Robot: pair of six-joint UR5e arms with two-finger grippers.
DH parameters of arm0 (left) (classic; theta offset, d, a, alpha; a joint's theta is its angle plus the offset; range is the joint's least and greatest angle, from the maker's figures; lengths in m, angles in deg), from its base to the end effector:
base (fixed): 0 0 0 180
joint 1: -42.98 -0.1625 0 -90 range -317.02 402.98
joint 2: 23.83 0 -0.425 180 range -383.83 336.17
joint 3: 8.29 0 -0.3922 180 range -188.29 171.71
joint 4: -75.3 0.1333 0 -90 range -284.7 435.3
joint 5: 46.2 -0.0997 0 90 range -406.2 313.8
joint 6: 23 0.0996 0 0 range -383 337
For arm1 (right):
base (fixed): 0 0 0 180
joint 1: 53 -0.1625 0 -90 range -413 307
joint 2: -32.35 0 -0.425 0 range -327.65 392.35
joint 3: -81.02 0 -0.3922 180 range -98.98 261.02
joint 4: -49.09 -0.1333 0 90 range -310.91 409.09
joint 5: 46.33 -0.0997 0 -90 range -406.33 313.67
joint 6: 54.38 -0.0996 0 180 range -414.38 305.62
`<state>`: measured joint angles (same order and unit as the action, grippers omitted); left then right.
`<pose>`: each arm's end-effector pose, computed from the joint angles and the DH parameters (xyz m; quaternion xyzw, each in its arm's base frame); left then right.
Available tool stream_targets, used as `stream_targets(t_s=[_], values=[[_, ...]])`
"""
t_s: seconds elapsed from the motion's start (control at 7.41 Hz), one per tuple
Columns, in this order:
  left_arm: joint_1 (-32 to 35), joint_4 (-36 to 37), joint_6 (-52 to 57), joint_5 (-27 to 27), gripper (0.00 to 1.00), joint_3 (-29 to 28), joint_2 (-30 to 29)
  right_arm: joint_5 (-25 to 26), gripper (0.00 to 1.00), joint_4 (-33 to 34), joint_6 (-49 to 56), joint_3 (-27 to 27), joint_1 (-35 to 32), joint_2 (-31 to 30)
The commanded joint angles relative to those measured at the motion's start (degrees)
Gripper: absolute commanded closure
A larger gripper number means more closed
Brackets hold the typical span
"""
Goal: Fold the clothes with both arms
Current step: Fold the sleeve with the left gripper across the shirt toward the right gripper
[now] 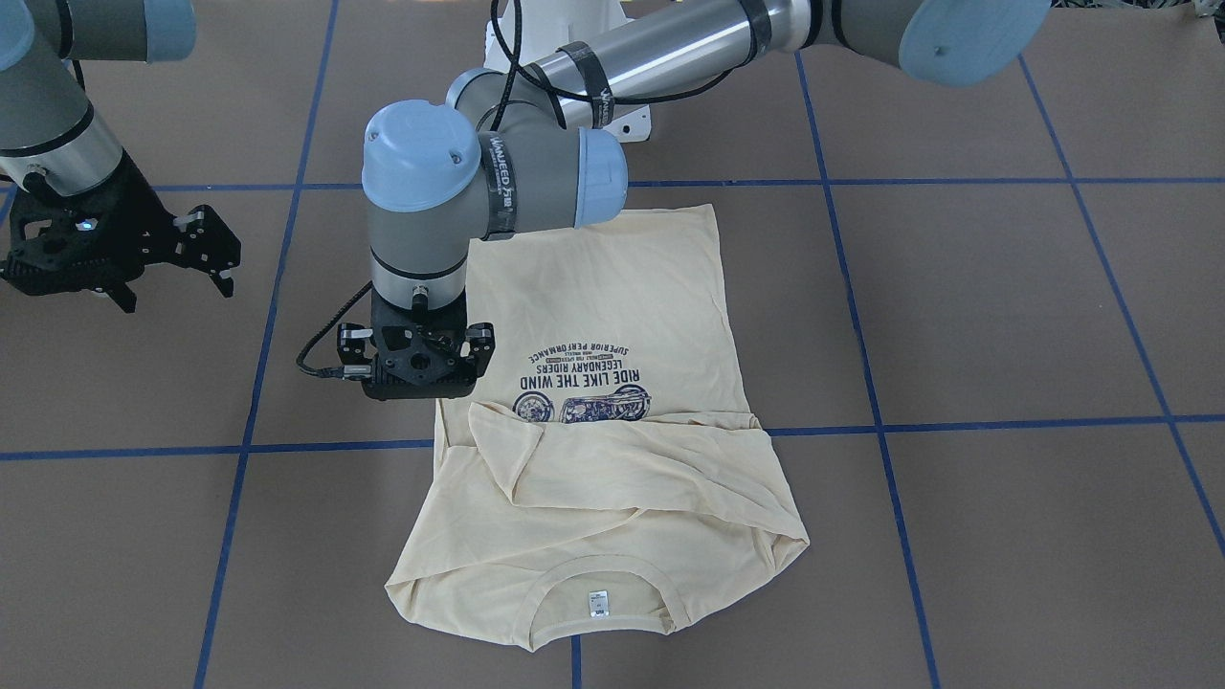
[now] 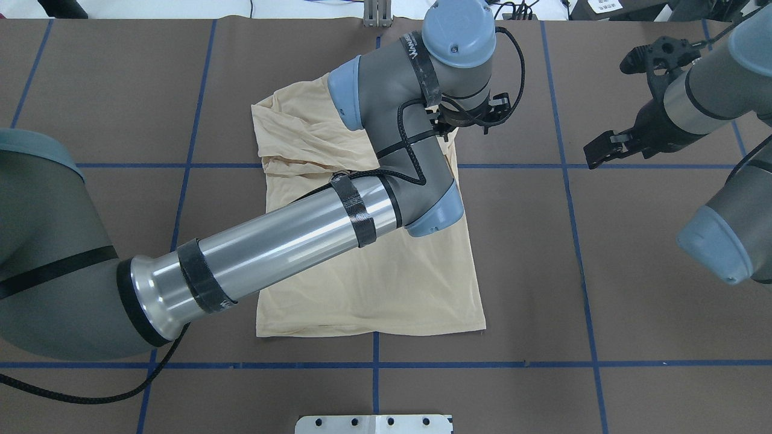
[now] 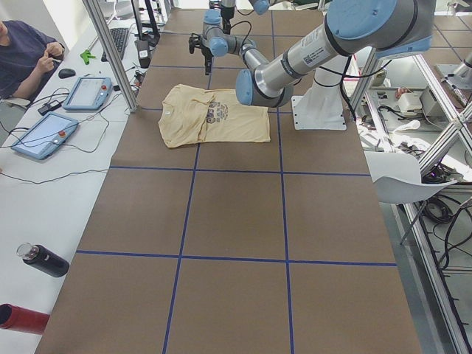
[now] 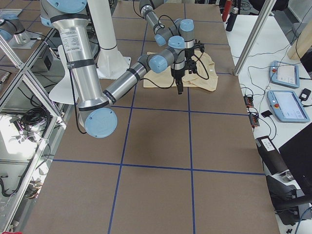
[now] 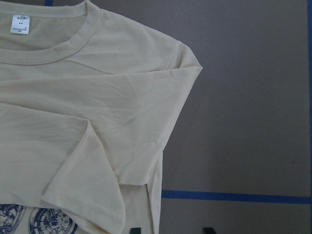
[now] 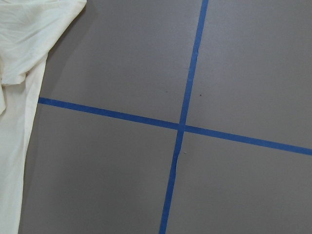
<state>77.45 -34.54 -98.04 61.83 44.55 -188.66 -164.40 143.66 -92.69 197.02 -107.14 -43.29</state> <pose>0.6461 -0.5679 0.0008 0.0739 0.4890 -0.0724 0.8661 -0.2443 -0.4855 0.3332 0.0986 -0.3639 -0.0548 0.9246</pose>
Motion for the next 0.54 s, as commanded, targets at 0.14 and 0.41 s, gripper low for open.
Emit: stream_targets(t_s=[0.14, 0.41], values=[[0.1, 10.3, 13.3, 2.0, 0.00, 26.9, 18.4, 0.9, 0.00, -0.1, -12.4, 0.1, 4.0, 4.2], [-0.1, 13.3, 16.1, 1.7, 0.00, 44.1, 33.6, 8.7, 0.00, -0.1, -26.0, 1.4, 14.1, 6.4]])
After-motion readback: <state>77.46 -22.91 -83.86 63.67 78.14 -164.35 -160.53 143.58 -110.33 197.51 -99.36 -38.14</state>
